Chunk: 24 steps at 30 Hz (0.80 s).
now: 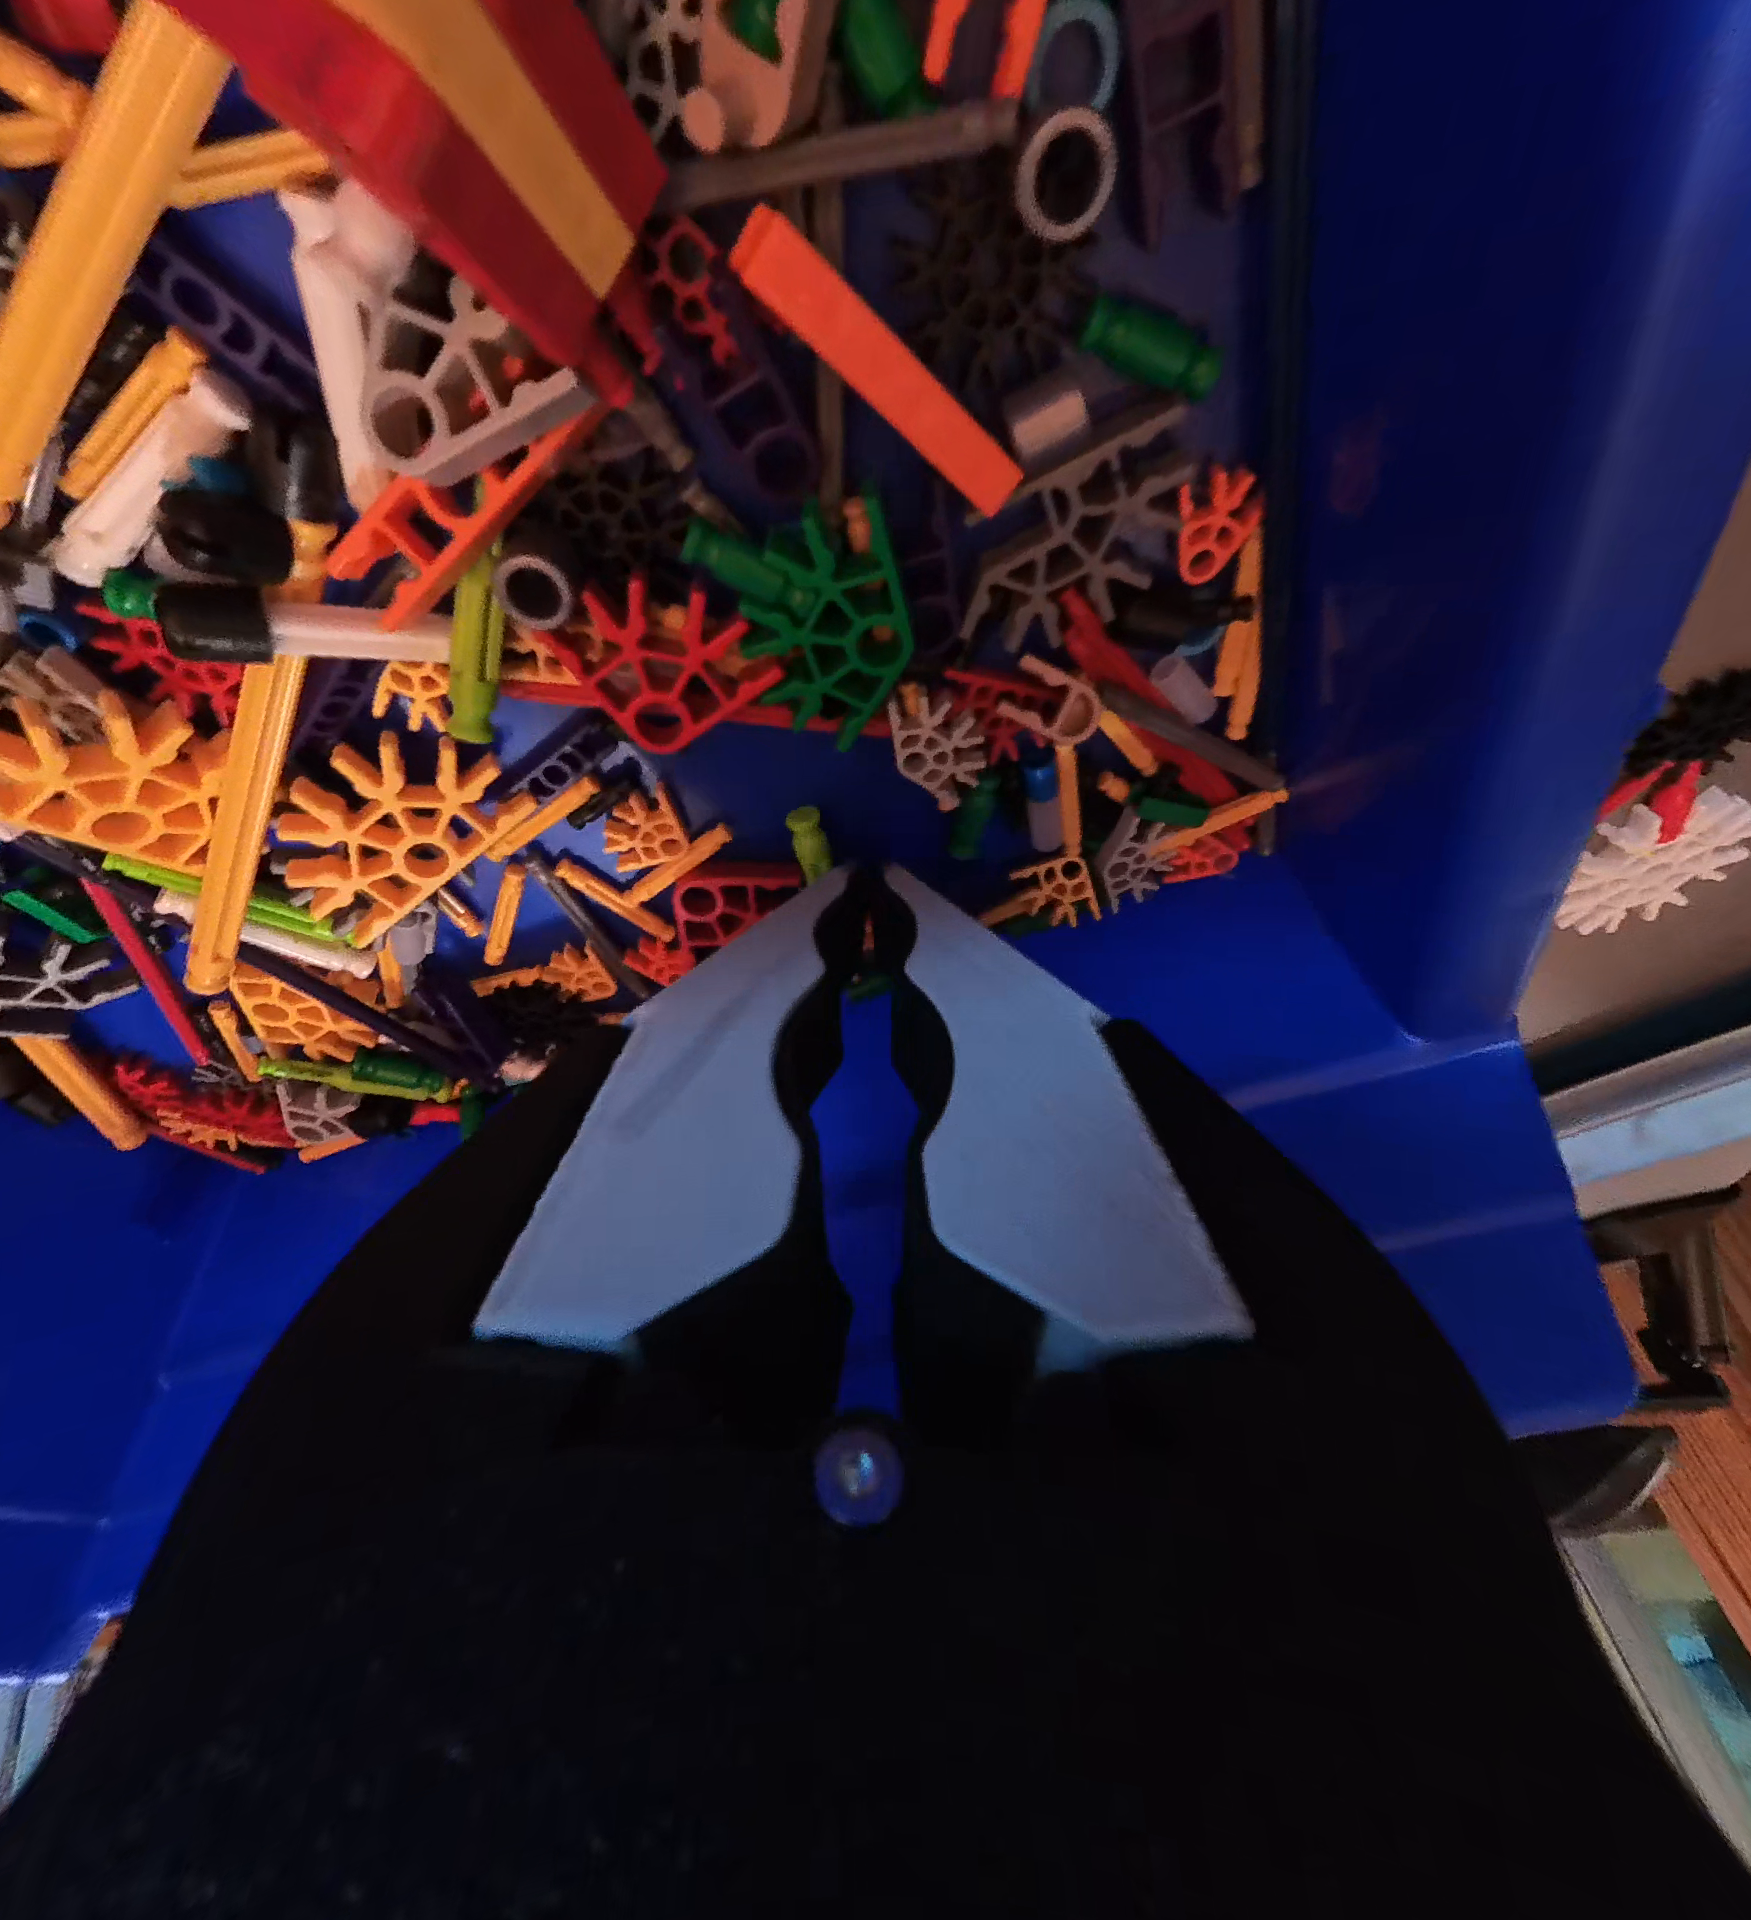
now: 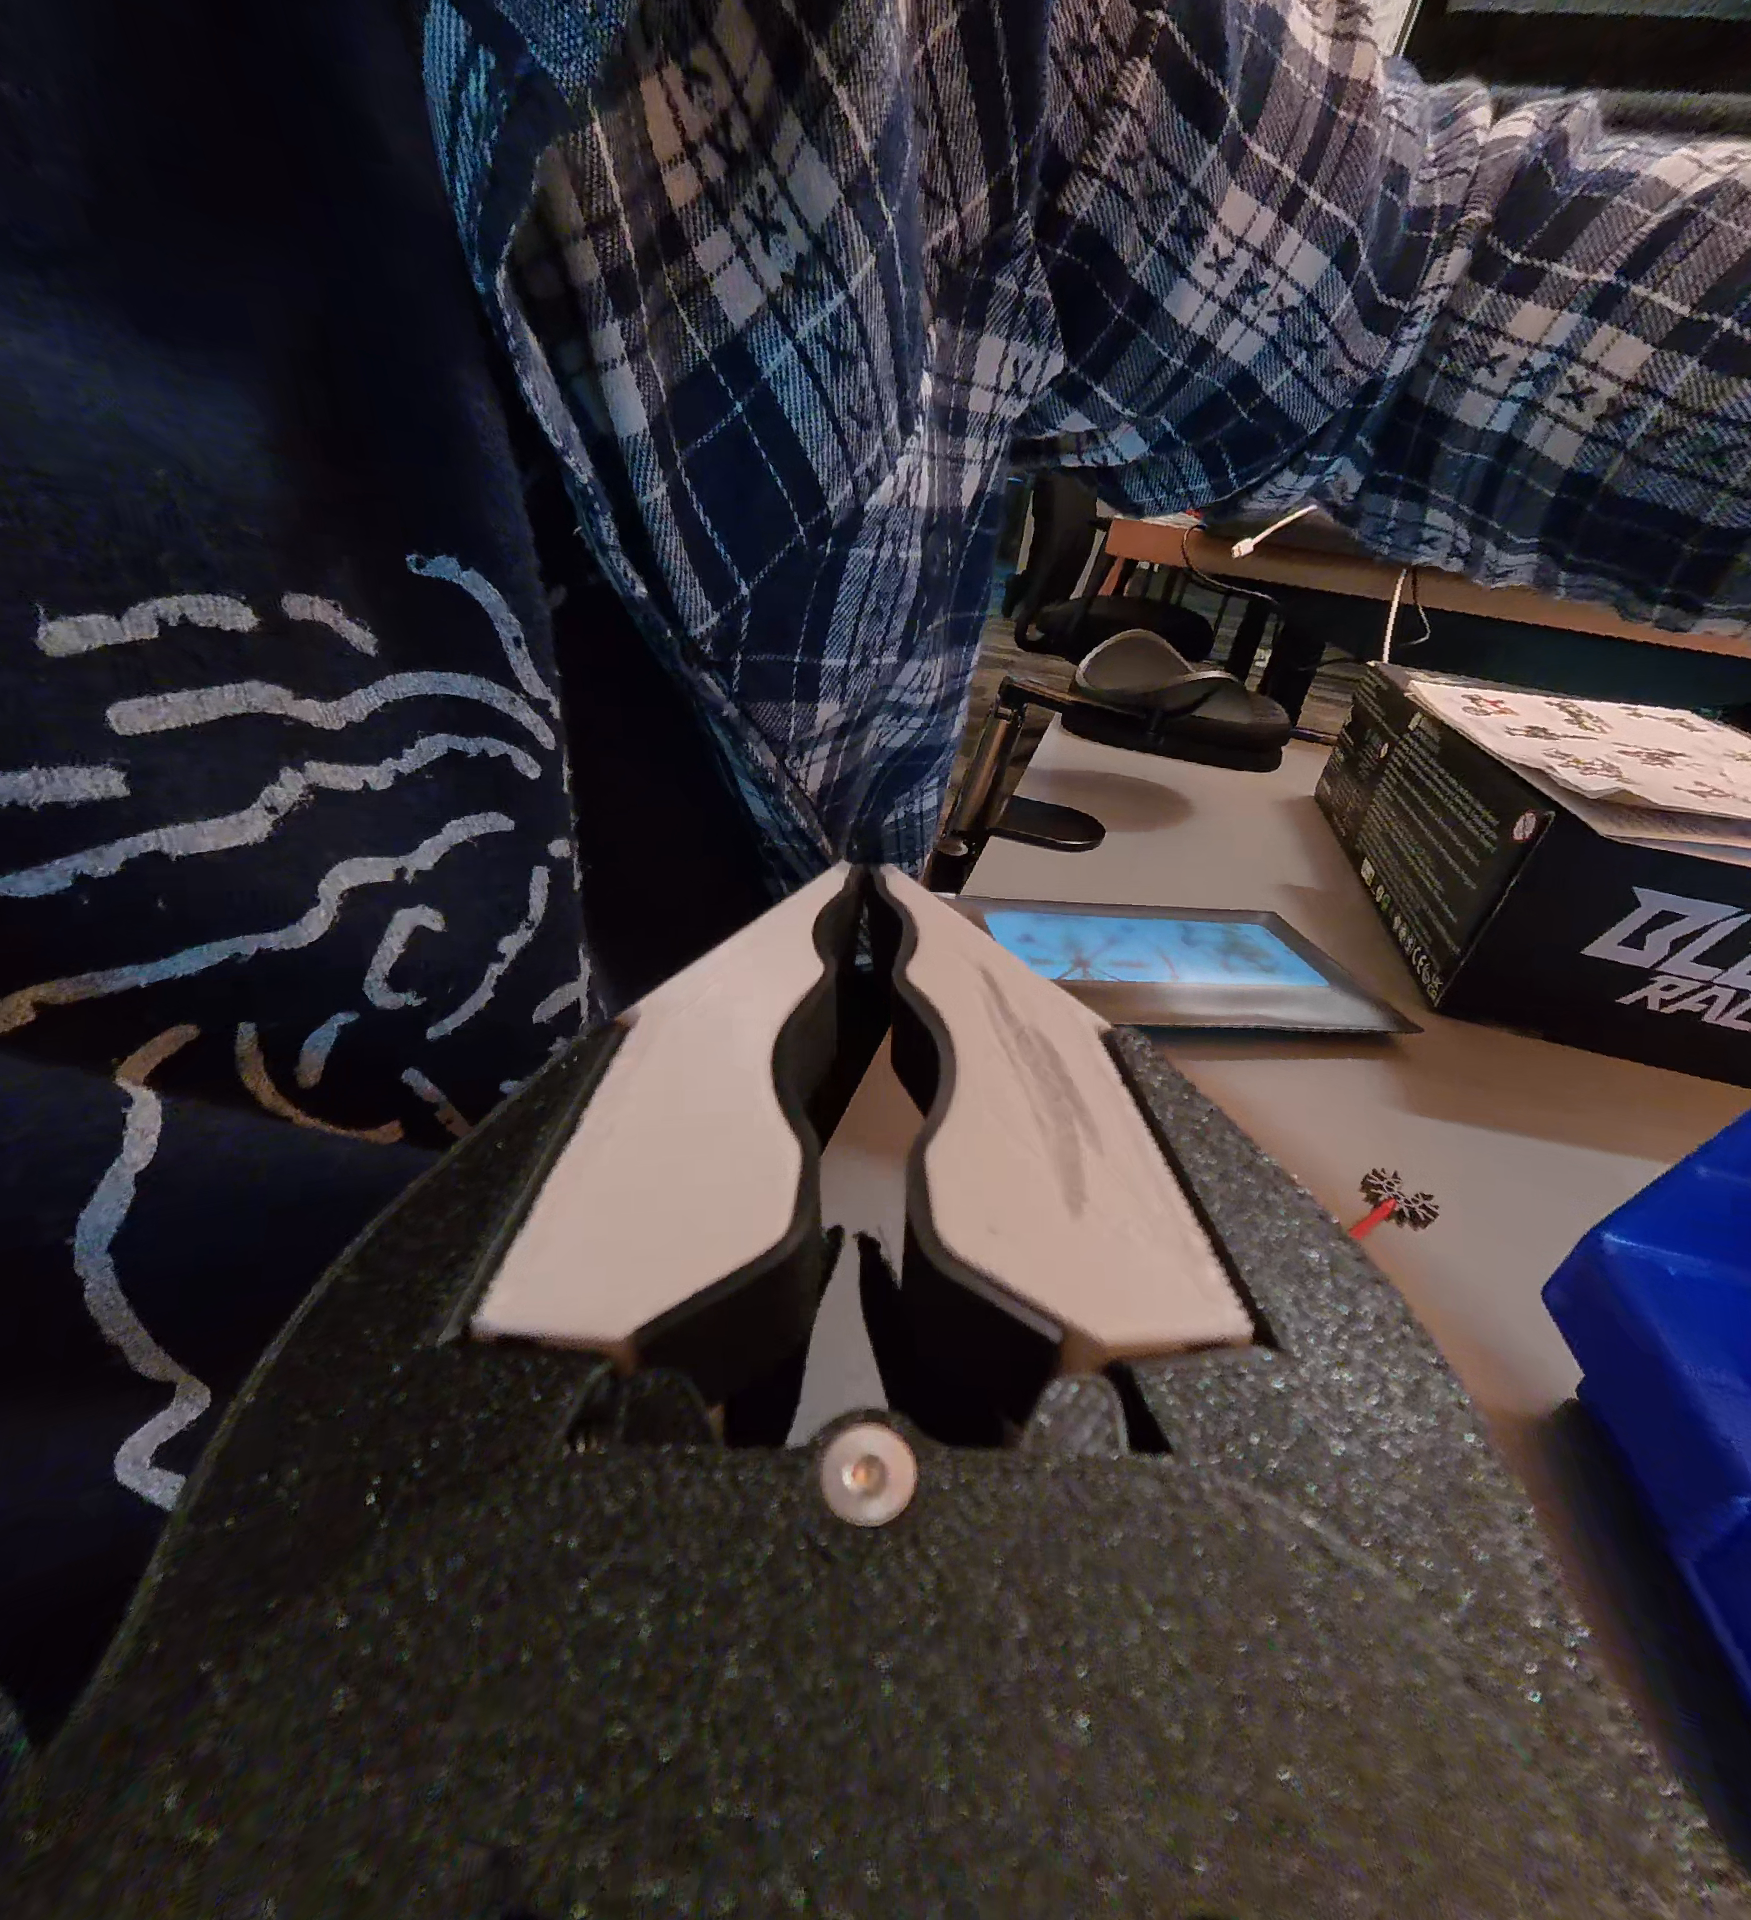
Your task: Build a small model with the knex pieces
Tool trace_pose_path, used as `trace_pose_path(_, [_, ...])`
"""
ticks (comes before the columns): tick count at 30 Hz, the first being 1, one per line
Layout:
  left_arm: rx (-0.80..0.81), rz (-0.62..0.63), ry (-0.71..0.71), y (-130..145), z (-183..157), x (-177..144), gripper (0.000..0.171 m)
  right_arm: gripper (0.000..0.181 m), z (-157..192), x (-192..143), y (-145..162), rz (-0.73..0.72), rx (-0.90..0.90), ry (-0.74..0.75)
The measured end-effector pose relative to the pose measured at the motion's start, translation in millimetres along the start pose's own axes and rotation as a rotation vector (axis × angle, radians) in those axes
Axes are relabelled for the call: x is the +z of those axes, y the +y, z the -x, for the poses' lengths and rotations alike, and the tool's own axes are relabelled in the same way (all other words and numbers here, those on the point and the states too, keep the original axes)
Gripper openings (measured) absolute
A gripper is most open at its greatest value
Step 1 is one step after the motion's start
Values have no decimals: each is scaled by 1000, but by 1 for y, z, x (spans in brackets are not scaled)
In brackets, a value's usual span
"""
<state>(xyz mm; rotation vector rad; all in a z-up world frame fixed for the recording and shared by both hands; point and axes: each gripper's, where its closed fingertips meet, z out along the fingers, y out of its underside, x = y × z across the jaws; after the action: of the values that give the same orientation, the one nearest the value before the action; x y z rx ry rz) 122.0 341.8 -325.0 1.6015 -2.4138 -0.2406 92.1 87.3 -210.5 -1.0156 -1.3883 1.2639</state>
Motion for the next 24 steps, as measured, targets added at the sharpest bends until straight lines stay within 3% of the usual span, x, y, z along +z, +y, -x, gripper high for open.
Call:
trace_pose_path(13, [8,-112,-78,-10,15,-20,9,0,-2,1,1,1,-2,-1])
trace_pose_path(24, [-4,-43,-55,-5,13,-1,6,0,-2,1,0,3,-6,0])
